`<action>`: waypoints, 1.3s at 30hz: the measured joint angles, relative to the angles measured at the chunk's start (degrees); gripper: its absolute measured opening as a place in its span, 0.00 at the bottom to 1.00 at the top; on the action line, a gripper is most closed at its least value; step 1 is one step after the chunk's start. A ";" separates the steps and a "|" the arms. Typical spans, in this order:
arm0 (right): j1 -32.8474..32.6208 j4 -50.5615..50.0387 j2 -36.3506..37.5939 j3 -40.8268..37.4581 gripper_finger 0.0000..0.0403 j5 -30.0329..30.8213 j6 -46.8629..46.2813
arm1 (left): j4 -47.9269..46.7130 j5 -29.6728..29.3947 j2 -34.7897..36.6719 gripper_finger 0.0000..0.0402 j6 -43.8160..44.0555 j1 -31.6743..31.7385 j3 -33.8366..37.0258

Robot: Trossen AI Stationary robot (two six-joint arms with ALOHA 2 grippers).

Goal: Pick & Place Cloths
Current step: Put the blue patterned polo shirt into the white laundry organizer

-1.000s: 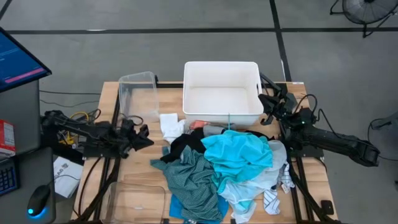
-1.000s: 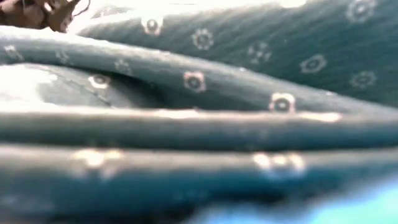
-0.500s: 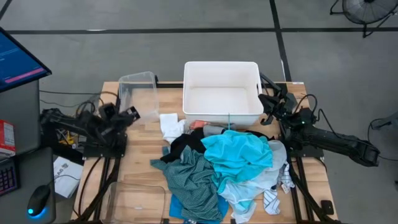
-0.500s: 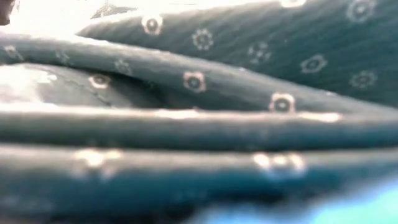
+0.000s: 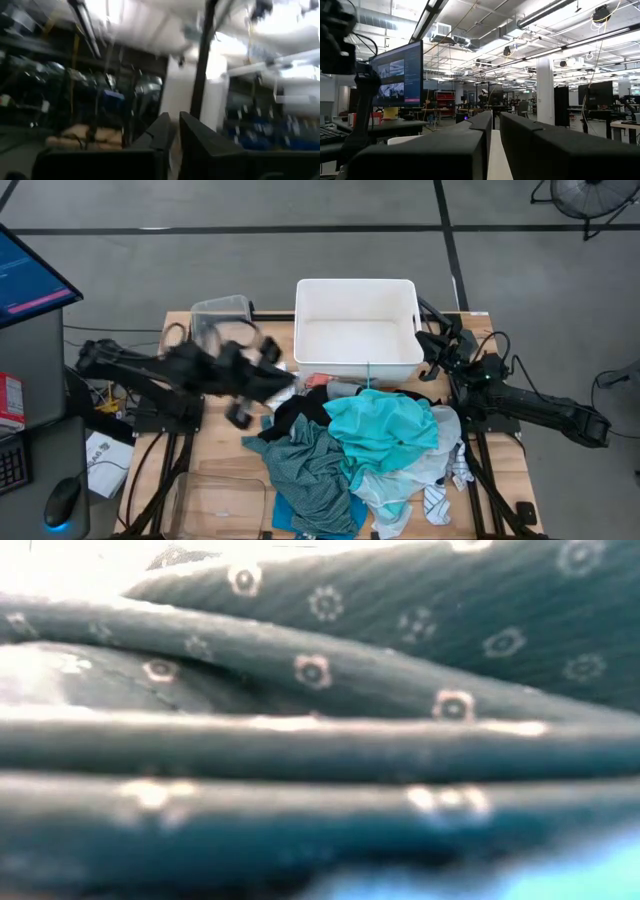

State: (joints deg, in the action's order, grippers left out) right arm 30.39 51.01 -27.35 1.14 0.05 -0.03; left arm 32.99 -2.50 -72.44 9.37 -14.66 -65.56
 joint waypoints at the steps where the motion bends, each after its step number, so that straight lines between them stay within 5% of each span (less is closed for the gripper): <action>1: 0.00 0.00 0.00 0.00 0.09 -0.02 0.01 | -0.99 0.85 -2.09 0.13 0.02 -0.02 -1.19; 7: 0.01 -0.01 0.00 -0.01 0.09 -0.02 0.00 | -3.45 6.58 -9.54 0.34 3.16 -0.02 -2.74; 11: 0.00 0.01 0.00 0.01 0.09 -0.02 0.00 | -17.98 7.08 -10.14 0.48 4.24 -1.24 -2.82; 16: 0.00 -0.01 0.00 0.00 0.09 -0.01 0.01 | -33.80 2.50 -12.47 0.60 -4.98 -4.54 -2.70; 39: 0.01 -1.34 0.00 0.00 0.09 -0.01 0.01 | -34.14 1.46 -33.65 0.64 -8.73 -12.61 -0.13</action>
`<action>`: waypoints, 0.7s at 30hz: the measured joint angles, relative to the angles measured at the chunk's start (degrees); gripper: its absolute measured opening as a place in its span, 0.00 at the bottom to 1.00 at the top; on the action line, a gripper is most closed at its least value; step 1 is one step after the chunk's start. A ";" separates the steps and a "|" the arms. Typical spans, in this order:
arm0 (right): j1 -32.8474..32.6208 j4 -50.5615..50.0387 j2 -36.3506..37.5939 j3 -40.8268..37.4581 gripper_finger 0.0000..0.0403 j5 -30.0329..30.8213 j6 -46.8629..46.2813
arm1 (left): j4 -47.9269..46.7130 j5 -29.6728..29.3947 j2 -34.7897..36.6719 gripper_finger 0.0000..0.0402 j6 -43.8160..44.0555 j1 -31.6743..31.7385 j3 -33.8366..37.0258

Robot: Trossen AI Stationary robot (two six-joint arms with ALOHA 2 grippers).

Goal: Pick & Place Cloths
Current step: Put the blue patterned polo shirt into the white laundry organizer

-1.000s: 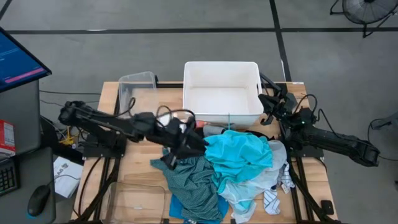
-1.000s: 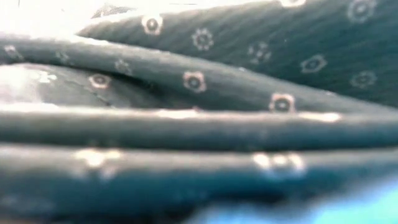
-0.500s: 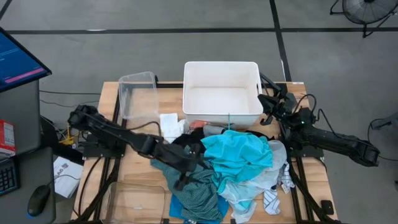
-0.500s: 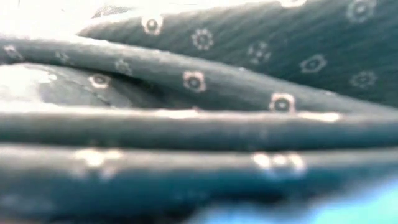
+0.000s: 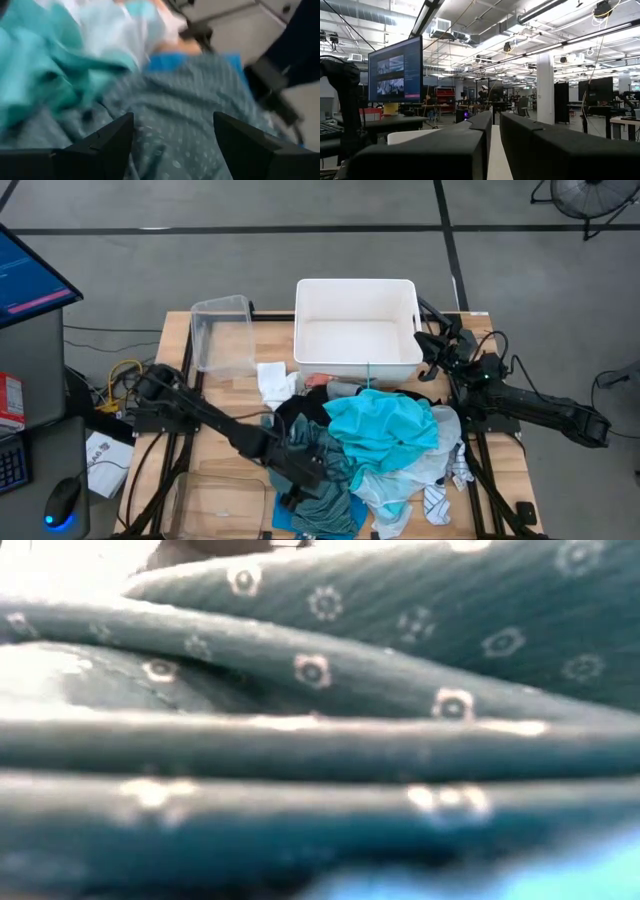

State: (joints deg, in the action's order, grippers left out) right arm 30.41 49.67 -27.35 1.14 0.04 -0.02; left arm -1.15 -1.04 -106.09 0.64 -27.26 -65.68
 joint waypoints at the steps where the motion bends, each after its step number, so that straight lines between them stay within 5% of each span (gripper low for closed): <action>1: -0.01 0.00 0.00 -0.01 0.09 0.00 0.00 | 0.00 -1.09 -0.92 0.64 0.02 -0.07 1.15; 5: -0.01 -0.19 0.00 0.01 0.09 0.00 0.00 | 1.43 -5.99 -4.56 0.64 1.67 0.41 5.60; 10: 0.00 -0.35 0.00 0.00 0.09 -0.01 0.00 | 2.71 -5.16 -5.11 0.60 7.11 0.93 7.27; 17: 0.01 -1.10 0.02 -0.01 0.09 0.01 0.00 | 0.05 -7.16 3.38 0.07 11.15 1.19 7.55; 21: -0.01 -1.42 0.02 -0.01 0.09 0.00 0.00 | 0.01 -10.58 11.12 0.02 17.44 2.95 7.67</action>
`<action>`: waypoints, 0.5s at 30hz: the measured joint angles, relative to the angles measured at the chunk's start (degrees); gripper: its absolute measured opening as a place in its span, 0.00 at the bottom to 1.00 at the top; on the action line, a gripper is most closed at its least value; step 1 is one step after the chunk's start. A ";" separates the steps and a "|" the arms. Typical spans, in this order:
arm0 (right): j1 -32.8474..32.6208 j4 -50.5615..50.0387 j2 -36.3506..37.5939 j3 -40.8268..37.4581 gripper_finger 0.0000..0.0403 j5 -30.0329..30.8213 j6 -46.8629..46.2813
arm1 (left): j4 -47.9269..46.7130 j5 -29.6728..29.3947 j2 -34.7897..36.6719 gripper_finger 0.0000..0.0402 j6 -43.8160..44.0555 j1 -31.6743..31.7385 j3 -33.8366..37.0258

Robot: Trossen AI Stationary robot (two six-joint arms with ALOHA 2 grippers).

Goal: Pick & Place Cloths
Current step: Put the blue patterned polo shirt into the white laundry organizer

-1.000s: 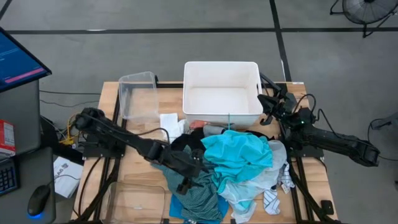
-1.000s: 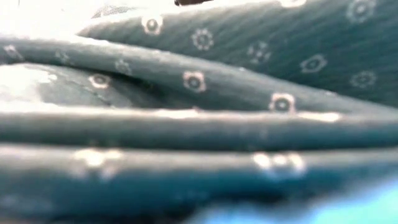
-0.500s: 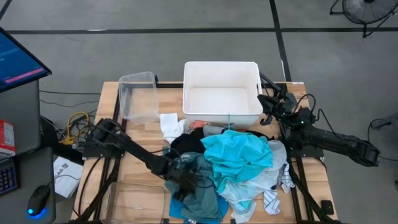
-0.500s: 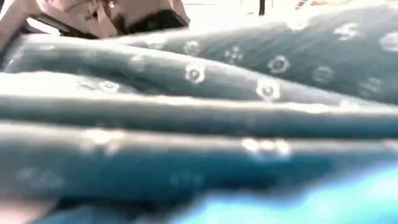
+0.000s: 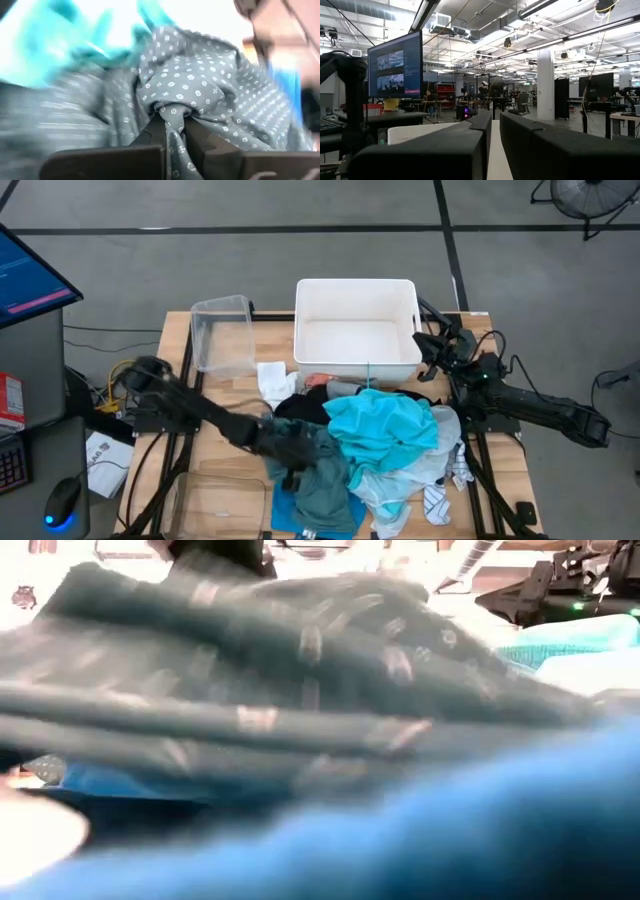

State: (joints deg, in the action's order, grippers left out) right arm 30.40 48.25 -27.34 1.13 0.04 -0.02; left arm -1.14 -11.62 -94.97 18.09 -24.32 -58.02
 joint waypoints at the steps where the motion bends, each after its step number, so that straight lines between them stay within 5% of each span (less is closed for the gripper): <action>1: 0.02 0.00 -0.02 0.02 0.09 0.02 0.00 | 0.26 -1.88 2.50 0.01 1.02 0.43 -0.25; 6: 0.01 0.00 -0.01 0.01 0.09 0.00 -0.01 | 6.65 -11.64 16.66 0.01 -0.04 2.90 -3.50; 11: 0.02 -0.04 0.00 0.02 0.09 0.00 -0.01 | 24.63 -14.98 27.50 0.00 -15.88 8.90 -9.97; 15: 0.01 -0.19 0.00 0.01 0.09 0.00 -0.02 | 30.03 -14.58 30.72 0.00 -25.25 15.79 -19.95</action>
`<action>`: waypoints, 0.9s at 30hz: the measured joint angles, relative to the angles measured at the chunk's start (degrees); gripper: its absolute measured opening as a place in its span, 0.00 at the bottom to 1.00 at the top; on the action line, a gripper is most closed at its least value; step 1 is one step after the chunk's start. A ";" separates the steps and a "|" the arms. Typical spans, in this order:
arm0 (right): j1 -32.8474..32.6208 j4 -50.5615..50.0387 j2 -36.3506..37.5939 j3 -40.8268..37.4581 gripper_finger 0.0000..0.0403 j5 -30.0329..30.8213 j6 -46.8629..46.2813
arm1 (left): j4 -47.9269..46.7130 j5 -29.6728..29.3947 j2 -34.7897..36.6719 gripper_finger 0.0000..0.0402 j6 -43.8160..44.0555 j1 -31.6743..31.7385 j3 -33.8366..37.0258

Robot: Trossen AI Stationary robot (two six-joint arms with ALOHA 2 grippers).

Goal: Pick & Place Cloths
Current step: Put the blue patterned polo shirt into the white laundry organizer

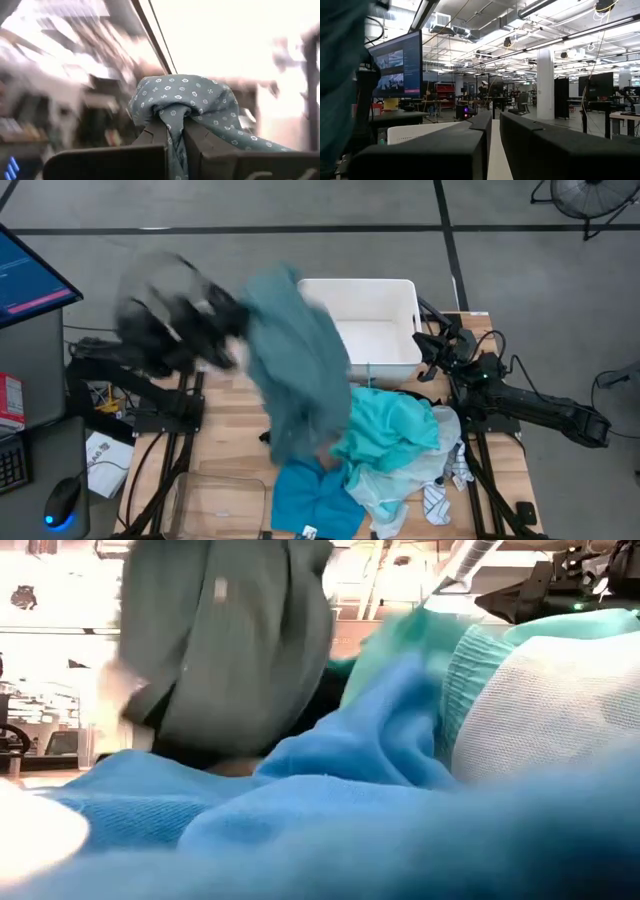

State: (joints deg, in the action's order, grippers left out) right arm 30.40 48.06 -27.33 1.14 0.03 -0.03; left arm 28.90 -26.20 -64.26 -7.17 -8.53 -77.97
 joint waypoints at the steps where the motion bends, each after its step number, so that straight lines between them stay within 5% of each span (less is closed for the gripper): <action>1: 0.00 -0.04 -0.02 0.01 0.09 0.00 0.00 | -0.13 1.08 -0.10 0.00 -1.02 2.14 -2.92; 10: 0.00 -0.05 0.00 0.01 0.09 0.00 0.00 | -0.75 20.73 -16.83 0.00 5.92 23.85 -27.76; 20: 0.00 -0.05 0.00 0.00 0.09 0.00 0.01 | -0.82 28.66 -43.23 0.00 21.93 30.30 -55.82; 27: 0.01 -0.05 0.00 -0.01 0.09 0.00 0.02 | 4.10 28.20 -48.42 0.00 30.18 31.47 -55.75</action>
State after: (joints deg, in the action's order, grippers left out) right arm 30.41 48.01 -27.33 1.13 0.03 -0.01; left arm 33.00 2.00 -112.67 23.01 22.94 -133.72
